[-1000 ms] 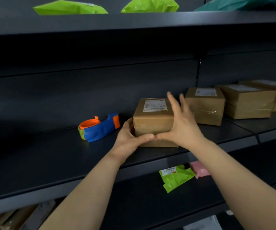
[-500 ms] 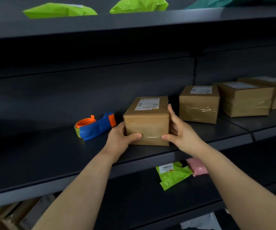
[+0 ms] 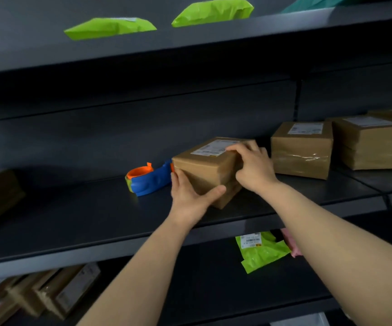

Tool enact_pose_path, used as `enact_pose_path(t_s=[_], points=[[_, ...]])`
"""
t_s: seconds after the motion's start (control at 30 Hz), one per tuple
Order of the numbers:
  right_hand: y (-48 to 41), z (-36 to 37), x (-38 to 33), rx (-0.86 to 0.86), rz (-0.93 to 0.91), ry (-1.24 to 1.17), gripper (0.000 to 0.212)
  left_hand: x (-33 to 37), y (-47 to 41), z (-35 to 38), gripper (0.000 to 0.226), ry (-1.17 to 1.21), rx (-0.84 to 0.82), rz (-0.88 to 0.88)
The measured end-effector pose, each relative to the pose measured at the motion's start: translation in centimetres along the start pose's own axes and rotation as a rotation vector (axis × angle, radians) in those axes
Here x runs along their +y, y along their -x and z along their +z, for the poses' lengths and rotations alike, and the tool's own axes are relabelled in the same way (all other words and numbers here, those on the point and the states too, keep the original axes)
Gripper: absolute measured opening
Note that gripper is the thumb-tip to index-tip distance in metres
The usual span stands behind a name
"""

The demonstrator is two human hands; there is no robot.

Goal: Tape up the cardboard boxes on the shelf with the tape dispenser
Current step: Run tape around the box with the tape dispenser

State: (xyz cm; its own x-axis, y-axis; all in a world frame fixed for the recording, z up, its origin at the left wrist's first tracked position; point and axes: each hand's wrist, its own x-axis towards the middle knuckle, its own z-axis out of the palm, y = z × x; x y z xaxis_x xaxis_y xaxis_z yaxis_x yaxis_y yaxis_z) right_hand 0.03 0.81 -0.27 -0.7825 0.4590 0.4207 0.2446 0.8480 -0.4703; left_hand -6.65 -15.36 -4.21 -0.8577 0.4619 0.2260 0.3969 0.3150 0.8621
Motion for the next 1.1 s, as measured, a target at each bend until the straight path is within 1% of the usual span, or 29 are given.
enact_pose_path(t_s=[0.03, 0.07, 0.1, 0.13, 0.17, 0.2, 0.23, 0.27, 0.3, 0.33, 0.37, 0.43, 0.47, 0.5, 0.57, 0.63, 0.67, 0.77, 0.87, 0.93, 0.97, 1.0, 1.07, 1.1], points=[[0.5, -0.3, -0.2, 0.059, -0.071, 0.055, 0.065, -0.2, -0.1, -0.5, 0.113, -0.012, 0.022, -0.039], [1.0, -0.6, -0.3, 0.143, -0.137, 0.064, 0.061, -0.7, -0.3, -1.2, 0.098, 0.055, 0.026, -0.050], [1.4, -0.8, -0.2, 0.238, -0.156, 0.023, 0.059, -1.2, -0.3, -1.7, 0.077, 0.157, 0.033, -0.032], [1.6, -0.7, 0.1, 0.322, -0.098, -0.058, 0.059, -1.4, -0.1, -2.0, 0.057, 0.252, 0.040, -0.031], [1.8, -0.6, 0.6, 0.355, 0.023, -0.176, 0.064, -1.4, 0.1, -2.2, 0.047, 0.310, 0.049, -0.029], [1.6, -0.3, 1.3, 0.315, 0.162, -0.356, 0.073, -1.1, 0.2, -2.2, 0.048, 0.332, 0.059, -0.023], [1.3, 0.1, 1.8, 0.220, 0.280, -0.584, 0.085, -0.9, 0.2, -2.0, 0.054, 0.321, 0.066, -0.023], [1.0, 0.8, 2.3, 0.121, 0.353, -0.783, 0.093, -0.7, 0.1, -1.7, 0.066, 0.295, 0.069, -0.027], [1.0, 1.4, 2.5, 0.054, 0.397, -0.875, 0.098, -0.5, 0.0, -1.2, 0.074, 0.234, 0.077, -0.023], [1.0, 1.9, 2.8, 0.023, 0.418, -0.871, 0.098, -0.6, -0.2, -0.8, 0.081, 0.188, 0.098, -0.011], [1.0, 2.2, 3.0, 0.012, 0.413, -0.811, 0.095, -0.7, -0.5, -0.6, 0.088, 0.170, 0.144, -0.019], [1.2, 2.5, 3.0, 0.021, 0.353, -0.672, 0.078, -1.1, -1.0, -0.8, 0.116, 0.181, 0.277, -0.072], [1.3, 2.5, 2.9, 0.009, 0.316, -0.632, 0.073, -1.3, -1.2, -1.1, 0.129, 0.147, 0.332, -0.098], [1.4, 2.6, 2.7, -0.018, 0.291, -0.595, 0.077, -1.4, -1.3, -1.2, 0.136, 0.082, 0.369, -0.116], [1.6, 2.8, 1.9, -0.037, 0.280, -0.527, 0.094, -1.6, -1.5, -1.0, 0.139, -0.034, 0.404, -0.119], [1.6, 3.4, 1.1, 0.037, 0.288, -0.448, 0.100, -1.5, -1.4, -0.5, 0.134, -0.089, 0.425, -0.108], [1.6, 3.7, 0.9, 0.071, 0.293, -0.402, 0.100, -1.5, -1.4, -0.3, 0.127, -0.115, 0.438, -0.103], [1.7, 3.5, 1.0, 0.098, 0.274, -0.344, 0.090, -1.5, -1.6, -0.8, 0.101, -0.225, 0.429, -0.060], [1.8, 3.1, 1.9, 0.050, 0.246, -0.353, 0.076, -2.0, -1.9, -2.4, 0.088, -0.281, 0.345, 0.011], [1.9, 3.2, 2.4, -0.001, 0.230, -0.374, 0.070, -2.8, -2.1, -3.6, 0.079, -0.261, 0.298, 0.022], [1.8, 3.4, 2.5, -0.026, 0.214, -0.394, 0.069, -3.2, -2.1, -4.1, 0.079, -0.241, 0.283, 0.010], [1.8, 3.6, 2.5, -0.062, 0.203, -0.404, 0.071, -3.2, -2.1, -4.3, 0.086, -0.211, 0.272, -0.010], [2.0, 3.8, 1.9, -0.122, 0.174, -0.377, 0.076, -2.6, -1.9, -4.0, 0.118, -0.071, 0.266, -0.081], [1.9, 3.9, 1.6, -0.116, 0.171, -0.353, 0.077, -2.2, -1.9, -3.4, 0.132, -0.012, 0.288, -0.123]])
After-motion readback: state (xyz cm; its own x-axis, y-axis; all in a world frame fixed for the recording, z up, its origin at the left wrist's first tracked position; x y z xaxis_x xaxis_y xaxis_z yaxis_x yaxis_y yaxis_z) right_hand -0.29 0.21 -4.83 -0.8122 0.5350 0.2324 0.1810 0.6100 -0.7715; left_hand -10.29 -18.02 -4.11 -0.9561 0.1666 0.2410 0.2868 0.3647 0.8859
